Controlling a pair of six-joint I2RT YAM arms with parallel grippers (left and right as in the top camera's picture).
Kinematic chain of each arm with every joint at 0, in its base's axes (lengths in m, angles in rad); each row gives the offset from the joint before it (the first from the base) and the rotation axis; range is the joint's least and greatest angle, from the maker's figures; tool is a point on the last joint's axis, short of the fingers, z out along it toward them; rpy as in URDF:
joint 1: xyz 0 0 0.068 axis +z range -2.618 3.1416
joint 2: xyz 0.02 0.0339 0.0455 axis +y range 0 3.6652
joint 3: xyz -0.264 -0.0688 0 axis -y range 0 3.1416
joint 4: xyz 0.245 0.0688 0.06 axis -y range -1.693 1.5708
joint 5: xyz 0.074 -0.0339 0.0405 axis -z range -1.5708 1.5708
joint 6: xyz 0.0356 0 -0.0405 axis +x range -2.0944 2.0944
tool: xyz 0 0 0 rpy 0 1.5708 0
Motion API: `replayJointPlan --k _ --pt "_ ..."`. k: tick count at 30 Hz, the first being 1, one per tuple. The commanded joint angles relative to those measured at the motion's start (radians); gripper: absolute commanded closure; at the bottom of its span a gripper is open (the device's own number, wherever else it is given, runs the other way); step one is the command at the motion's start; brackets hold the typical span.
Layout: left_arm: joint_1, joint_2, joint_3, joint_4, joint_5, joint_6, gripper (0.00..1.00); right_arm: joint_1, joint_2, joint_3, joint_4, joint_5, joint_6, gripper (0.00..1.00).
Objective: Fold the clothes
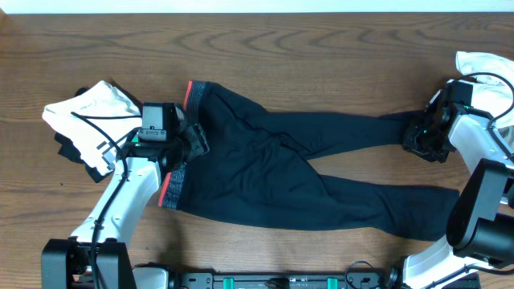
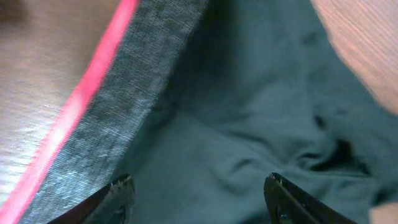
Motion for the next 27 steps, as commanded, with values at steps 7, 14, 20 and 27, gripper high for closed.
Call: replayJointPlan --k 7,14,20,27 --pt "0.002 0.018 -0.038 0.003 -0.073 0.116 0.67 0.009 0.007 -0.005 -0.018 -0.039 -0.011 0.7" --pt "-0.032 0.038 -0.038 0.032 0.025 0.206 0.76 0.009 0.007 -0.005 -0.093 -0.061 -0.011 0.68" --pt "-0.043 0.079 -0.039 0.059 0.022 0.278 0.76 0.008 0.007 -0.005 -0.121 -0.061 -0.011 0.68" --pt "-0.042 0.218 -0.039 0.138 0.022 0.293 0.76 0.008 0.007 -0.005 -0.153 -0.061 -0.011 0.68"
